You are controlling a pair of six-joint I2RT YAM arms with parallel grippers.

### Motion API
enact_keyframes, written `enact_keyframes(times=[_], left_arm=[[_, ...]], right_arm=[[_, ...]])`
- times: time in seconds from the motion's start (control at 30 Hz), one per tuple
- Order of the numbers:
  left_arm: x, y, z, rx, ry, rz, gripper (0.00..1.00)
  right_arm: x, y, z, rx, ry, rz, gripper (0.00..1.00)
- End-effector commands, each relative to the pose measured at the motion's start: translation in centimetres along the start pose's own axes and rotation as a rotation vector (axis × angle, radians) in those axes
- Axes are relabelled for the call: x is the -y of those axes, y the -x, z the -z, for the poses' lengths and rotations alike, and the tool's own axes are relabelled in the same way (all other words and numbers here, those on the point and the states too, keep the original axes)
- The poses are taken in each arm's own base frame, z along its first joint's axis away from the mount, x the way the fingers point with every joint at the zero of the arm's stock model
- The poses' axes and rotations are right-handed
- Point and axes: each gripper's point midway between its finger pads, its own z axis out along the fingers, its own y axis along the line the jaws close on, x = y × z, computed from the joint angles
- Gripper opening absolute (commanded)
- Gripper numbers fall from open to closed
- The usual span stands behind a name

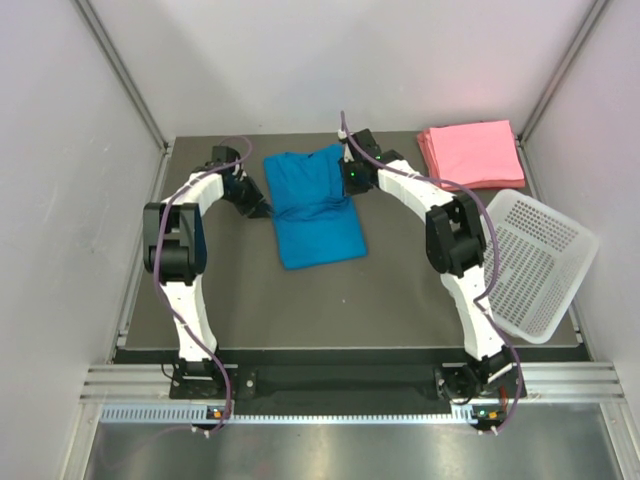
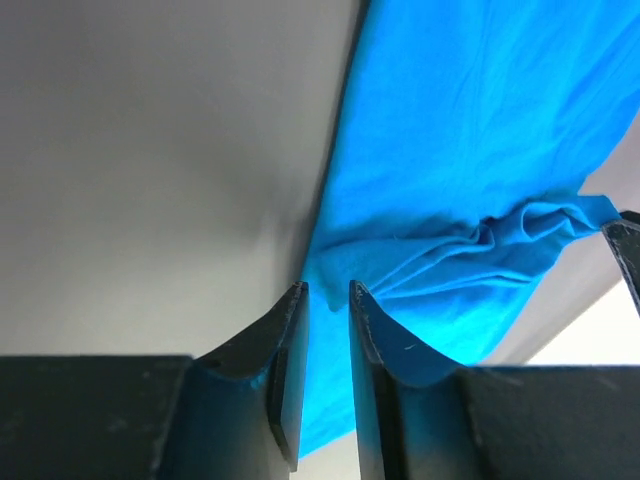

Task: Fold and stack the t-shirts
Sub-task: Fold the tshirt

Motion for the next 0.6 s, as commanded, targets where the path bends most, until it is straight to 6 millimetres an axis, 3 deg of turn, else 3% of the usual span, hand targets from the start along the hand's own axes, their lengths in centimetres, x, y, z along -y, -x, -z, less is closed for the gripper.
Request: enact_keyframes(times=[0.0,0.13,0.27,0.33,0.43,0.57], left_arm=[[2.6,3.1,4.5,0.161,-0.020,-0.121,0.28],[2.8,0.3,5.7,0.187,-0.002,-0.172,0.27],[4.4,-4.2,4.3,0.140,-0.056,-0.249,0.26],[4.0,-5.5,3.3,0.104,-0.040,-0.253,0.25],[3.6,-6.8,1.8,0.053,-0.028,-0.247,0.22],[3.1,-7.0,0.7,0.035,-0.013,-0.251,0.22]], right_arm=[[0.1,4.2,3.5,0.136,-0.001,-0.008,0.20],[-0.5,4.1,5.9,0.169,0.028,-0.011,0.22],[-1.1,3.1,6.6,0.147,0.054,-0.022,0.20],[-1.5,2.3,6.6,0.134,0.068,-0.020,0.15],[-2.4,0.9,5.8,0.107,0.083,-0.026,0.12],[-3.5,-0.9,4.7,0.073,0.117,-0.061,0.04]])
